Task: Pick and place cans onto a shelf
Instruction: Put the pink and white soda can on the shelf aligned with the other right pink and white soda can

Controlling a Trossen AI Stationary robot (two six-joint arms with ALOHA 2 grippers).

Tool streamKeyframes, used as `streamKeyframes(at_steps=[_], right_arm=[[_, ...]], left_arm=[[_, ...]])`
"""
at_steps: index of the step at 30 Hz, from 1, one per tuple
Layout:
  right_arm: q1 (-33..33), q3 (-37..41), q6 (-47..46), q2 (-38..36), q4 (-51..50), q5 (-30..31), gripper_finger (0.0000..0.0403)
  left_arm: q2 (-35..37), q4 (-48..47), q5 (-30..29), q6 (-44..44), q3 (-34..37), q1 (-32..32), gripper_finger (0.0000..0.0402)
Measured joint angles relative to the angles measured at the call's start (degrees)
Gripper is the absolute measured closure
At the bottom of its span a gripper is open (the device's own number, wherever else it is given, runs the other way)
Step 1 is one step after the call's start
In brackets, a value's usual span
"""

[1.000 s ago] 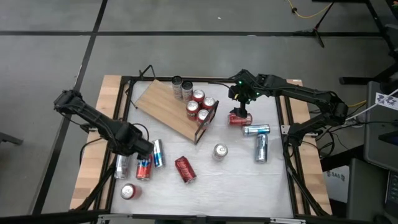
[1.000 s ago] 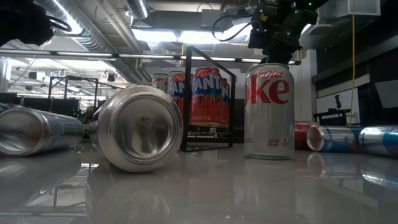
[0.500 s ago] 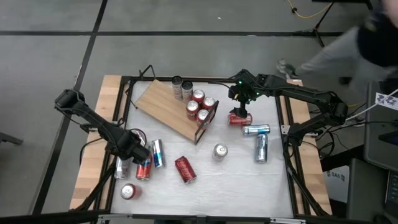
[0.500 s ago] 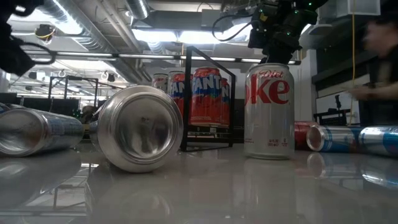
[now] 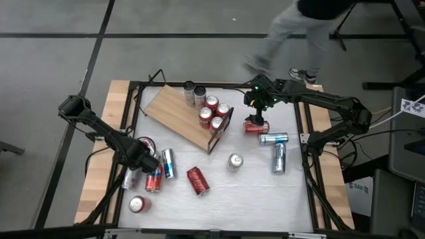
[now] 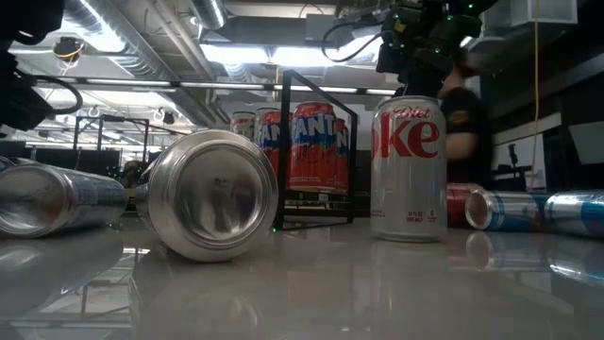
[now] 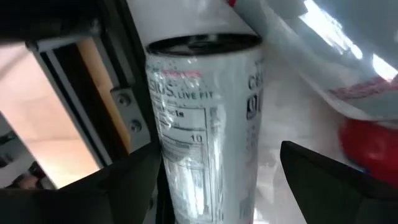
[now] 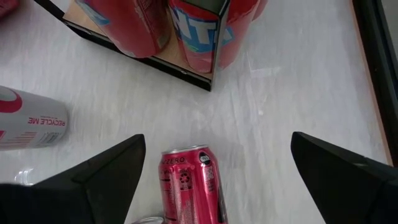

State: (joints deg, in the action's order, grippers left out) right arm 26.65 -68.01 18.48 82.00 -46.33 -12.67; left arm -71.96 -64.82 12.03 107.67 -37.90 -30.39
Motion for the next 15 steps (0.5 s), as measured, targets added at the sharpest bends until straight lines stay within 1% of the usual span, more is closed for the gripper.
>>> streamKeyframes(at_steps=[2,10,13,15], right_arm=[[0.0,0.0,0.0,0.0,0.0,0.0,0.0013],[0.0,0.0,0.0,0.0,0.0,0.0,0.0013],[0.0,0.0,0.0,0.0,0.0,0.0,0.0013],[0.0,0.0,0.0,0.0,0.0,0.0,0.0013]], left_arm=[[0.0,0.0,-1.6,0.0,0.0,-0.2,0.0079],[0.0,0.0,-4.4,-0.3,0.1,-1.3,0.0079],[0.0,1.8,-4.0,-0.2,2.0,-1.5,0.0079],[0.0,5.0,-3.4,-0.2,4.1,-1.7,0.0079]])
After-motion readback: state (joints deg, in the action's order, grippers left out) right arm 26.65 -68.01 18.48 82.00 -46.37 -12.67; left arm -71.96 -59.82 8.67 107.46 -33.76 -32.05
